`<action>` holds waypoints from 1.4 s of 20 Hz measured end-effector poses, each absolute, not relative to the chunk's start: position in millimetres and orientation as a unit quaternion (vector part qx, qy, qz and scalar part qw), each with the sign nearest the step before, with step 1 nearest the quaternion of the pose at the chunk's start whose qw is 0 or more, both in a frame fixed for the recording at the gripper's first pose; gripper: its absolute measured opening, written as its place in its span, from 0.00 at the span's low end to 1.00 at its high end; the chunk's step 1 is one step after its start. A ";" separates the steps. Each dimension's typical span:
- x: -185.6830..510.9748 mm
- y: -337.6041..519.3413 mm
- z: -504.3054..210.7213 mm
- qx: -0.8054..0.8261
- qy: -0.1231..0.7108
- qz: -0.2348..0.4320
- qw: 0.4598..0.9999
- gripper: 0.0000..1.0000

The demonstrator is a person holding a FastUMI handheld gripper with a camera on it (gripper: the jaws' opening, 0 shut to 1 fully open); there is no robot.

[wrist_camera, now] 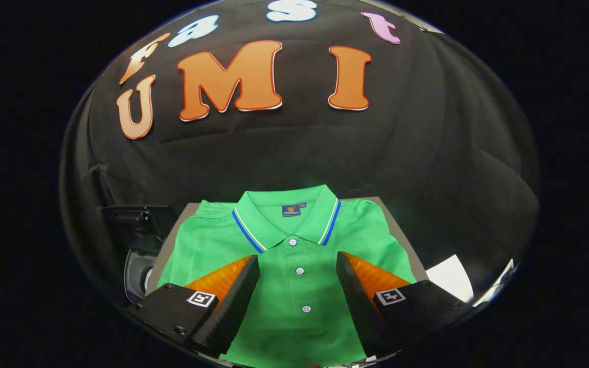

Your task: Put the clothes into the washing machine and then close the washing machine lid.

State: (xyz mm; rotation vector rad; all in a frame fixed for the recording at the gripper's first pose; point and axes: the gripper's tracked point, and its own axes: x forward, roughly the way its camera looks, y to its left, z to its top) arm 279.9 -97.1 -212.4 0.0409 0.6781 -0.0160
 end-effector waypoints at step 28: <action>275.6 -77.0 -233.0 0.026 0.548 0.040 0.835 0.42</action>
